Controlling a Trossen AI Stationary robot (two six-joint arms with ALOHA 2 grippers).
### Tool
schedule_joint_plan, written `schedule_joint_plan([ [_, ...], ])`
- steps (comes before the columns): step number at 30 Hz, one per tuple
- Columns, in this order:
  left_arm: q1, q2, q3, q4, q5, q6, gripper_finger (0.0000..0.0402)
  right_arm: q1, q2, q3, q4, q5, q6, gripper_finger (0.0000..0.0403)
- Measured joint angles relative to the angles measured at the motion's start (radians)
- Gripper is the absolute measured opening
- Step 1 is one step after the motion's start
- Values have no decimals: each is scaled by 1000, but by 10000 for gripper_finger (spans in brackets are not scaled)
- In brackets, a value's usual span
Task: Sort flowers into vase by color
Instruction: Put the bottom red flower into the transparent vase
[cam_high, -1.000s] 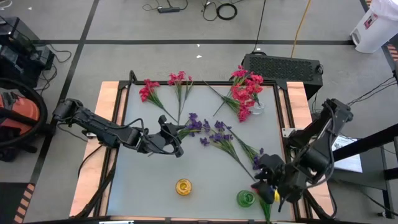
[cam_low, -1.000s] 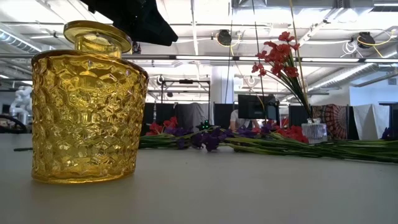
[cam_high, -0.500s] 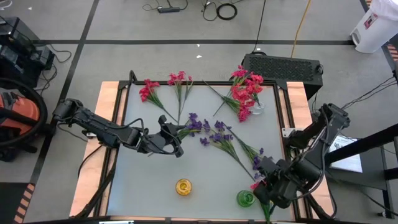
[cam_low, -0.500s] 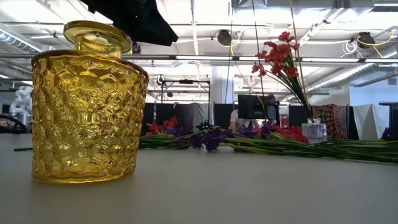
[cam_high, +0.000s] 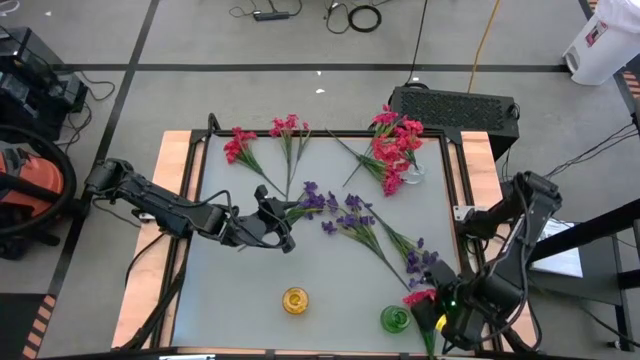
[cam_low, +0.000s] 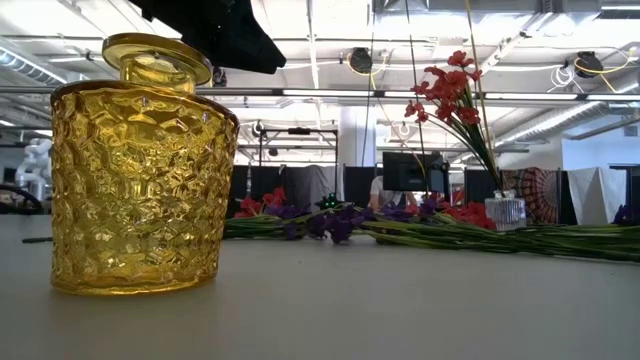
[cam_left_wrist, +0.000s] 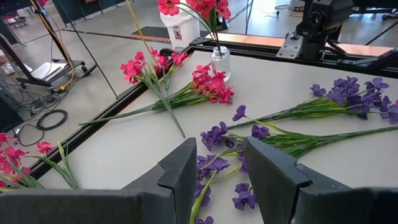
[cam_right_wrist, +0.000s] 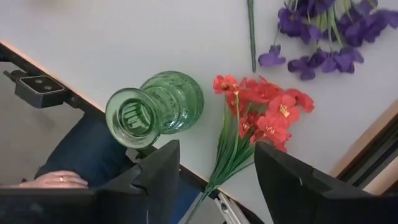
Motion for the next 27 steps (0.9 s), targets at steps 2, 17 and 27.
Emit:
schedule_joint_plan([
  [2,0,0,0,0,0,0,144,10,14,0,3,0,29,200],
  [17,0,0,0,0,0,0,144,48,174,0,164,-127,122,200],
  [27,0,0,0,0,0,0,144,51,251,0,222,-131,124,200],
])
